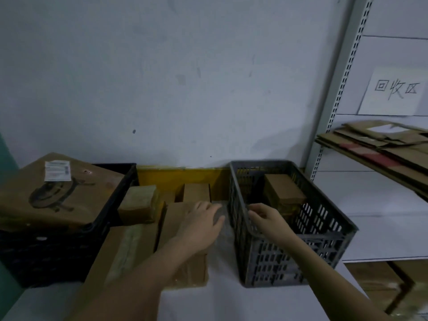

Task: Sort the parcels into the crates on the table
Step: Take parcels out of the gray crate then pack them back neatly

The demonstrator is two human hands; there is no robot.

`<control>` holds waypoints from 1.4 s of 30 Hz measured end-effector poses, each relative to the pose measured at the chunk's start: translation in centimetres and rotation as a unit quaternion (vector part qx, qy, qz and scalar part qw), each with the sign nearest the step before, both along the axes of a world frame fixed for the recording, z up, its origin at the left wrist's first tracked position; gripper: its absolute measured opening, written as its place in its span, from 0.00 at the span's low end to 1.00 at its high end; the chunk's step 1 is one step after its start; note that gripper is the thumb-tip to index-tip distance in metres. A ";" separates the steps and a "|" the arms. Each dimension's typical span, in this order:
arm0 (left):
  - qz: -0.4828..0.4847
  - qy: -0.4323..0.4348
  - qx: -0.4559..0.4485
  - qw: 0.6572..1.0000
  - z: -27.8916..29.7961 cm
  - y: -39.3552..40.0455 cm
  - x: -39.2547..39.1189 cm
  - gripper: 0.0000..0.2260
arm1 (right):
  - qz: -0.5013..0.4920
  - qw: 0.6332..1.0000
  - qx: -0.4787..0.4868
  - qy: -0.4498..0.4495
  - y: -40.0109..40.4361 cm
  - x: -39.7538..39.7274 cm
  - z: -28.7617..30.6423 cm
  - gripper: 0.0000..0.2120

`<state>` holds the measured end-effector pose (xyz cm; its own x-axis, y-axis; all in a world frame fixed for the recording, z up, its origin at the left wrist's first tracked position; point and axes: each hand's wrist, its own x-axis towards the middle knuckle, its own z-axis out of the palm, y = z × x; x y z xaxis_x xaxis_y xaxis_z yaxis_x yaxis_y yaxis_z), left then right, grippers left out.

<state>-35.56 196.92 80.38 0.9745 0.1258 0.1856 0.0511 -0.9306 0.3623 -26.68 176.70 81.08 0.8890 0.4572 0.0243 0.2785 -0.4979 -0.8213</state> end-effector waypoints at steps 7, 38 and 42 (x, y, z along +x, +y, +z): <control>-0.026 -0.012 -0.113 0.993 -1.4 -4.5 10.8 0.21 | -0.086 0.996 0.008 0.012 -5.6 10.5 -2.7 0.15; 0.200 0.050 -0.701 0.683 -11.3 -12.1 37.0 0.26 | -0.134 0.990 0.000 0.046 -8.1 32.2 -11.0 0.30; 0.223 0.006 -0.694 0.685 -10.9 -11.4 37.4 0.21 | -0.184 0.983 0.019 -0.011 -7.4 31.8 -11.2 0.20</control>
